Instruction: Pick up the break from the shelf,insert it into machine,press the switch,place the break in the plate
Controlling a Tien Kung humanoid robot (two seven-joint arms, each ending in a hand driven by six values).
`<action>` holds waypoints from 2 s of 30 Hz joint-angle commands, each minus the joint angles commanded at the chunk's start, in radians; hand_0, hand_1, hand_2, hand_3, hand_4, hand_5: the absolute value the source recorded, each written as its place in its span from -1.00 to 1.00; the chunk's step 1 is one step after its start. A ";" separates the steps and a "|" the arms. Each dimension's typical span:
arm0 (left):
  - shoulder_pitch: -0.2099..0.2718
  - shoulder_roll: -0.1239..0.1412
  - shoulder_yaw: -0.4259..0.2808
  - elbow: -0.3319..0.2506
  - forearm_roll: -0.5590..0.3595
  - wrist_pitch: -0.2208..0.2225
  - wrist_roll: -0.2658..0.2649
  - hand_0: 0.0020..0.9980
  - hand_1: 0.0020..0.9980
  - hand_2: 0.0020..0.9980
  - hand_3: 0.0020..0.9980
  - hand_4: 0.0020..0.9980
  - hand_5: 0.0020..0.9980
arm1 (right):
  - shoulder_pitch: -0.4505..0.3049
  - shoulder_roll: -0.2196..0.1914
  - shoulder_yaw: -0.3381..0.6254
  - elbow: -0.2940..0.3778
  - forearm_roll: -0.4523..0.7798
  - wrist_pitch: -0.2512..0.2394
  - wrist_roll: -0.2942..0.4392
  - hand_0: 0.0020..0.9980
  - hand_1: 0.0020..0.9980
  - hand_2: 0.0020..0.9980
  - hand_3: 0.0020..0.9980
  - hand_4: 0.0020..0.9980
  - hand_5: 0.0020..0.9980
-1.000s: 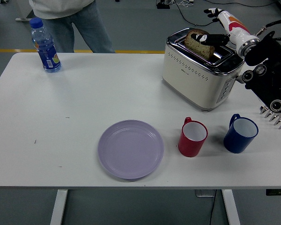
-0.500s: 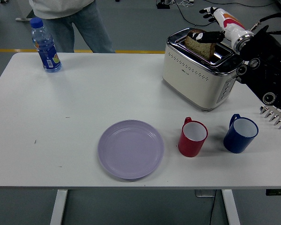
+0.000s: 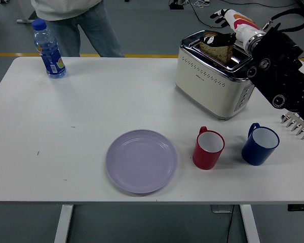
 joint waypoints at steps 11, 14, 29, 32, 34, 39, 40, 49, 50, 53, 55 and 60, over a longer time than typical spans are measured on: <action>-0.004 -0.001 0.002 0.000 -0.005 0.002 -0.001 0.39 0.44 0.40 0.15 -0.39 0.63 | 0.016 0.042 0.002 -0.099 0.003 0.004 -0.005 0.46 0.36 0.41 0.53 0.66 -0.16; -0.006 -0.002 0.001 0.000 -0.004 0.002 -0.001 0.39 0.44 0.40 0.15 -0.39 0.63 | 0.019 0.056 0.004 -0.127 0.006 0.000 -0.006 0.37 0.29 0.33 0.47 0.64 -0.19; -0.011 -0.002 0.004 0.000 -0.008 0.004 -0.001 0.39 0.44 0.40 0.15 -0.39 0.63 | 0.035 0.081 -0.013 -0.187 -0.003 -0.005 -0.013 0.24 0.16 0.18 0.36 0.62 -0.23; -0.013 -0.002 -0.001 0.000 0.002 0.003 0.001 0.39 0.44 0.40 0.15 -0.39 0.63 | 0.040 0.086 -0.017 -0.197 -0.007 -0.004 -0.015 0.19 0.11 0.14 0.33 0.59 -0.26; -0.014 -0.002 -0.003 0.000 0.006 0.003 0.002 0.39 0.44 0.40 0.15 -0.39 0.63 | 0.042 0.089 -0.019 -0.203 -0.010 -0.004 -0.017 0.19 0.11 0.14 0.33 0.59 -0.26; -0.014 -0.002 -0.006 0.000 0.011 0.004 0.002 0.39 0.44 0.40 0.15 -0.39 0.62 | 0.045 0.095 -0.030 -0.219 -0.011 -0.004 -0.022 0.12 0.07 0.11 0.31 0.56 -0.30; -0.014 -0.002 -0.006 0.000 0.012 0.004 0.002 0.39 0.44 0.40 0.15 -0.39 0.62 | 0.046 0.096 -0.033 -0.223 -0.010 -0.006 -0.022 0.12 0.07 0.11 0.31 0.56 -0.30; -0.013 -0.001 -0.011 0.000 0.022 0.004 0.003 0.39 0.44 0.40 0.15 -0.39 0.62 | 0.054 0.097 -0.053 -0.237 -0.003 -0.021 -0.023 0.04 0.02 0.07 0.28 0.54 -0.32; -0.013 -0.001 -0.012 0.000 0.025 0.004 0.003 0.39 0.44 0.40 0.15 -0.38 0.63 | 0.057 0.098 -0.058 -0.239 -0.001 -0.022 -0.023 -0.09 -0.05 0.01 0.24 0.50 -0.36; -0.013 -0.001 -0.014 0.000 0.030 0.004 0.004 0.39 0.44 0.40 0.15 -0.38 0.63 | 0.060 0.102 -0.073 -0.243 -0.002 -0.023 -0.023 -0.09 -0.05 0.01 0.24 0.50 -0.36; -0.013 0.000 -0.014 0.000 0.031 0.004 0.004 0.39 0.44 0.40 0.15 -0.38 0.63 | 0.063 0.102 -0.079 -0.246 -0.004 -0.022 -0.022 -0.09 -0.05 0.01 0.24 0.50 -0.36; -0.019 0.000 -0.015 0.000 0.033 0.004 0.003 0.39 0.44 0.40 0.15 -0.38 0.63 | 0.077 0.102 -0.101 -0.258 -0.010 -0.019 -0.022 -0.16 -0.09 -0.01 0.21 0.50 -0.38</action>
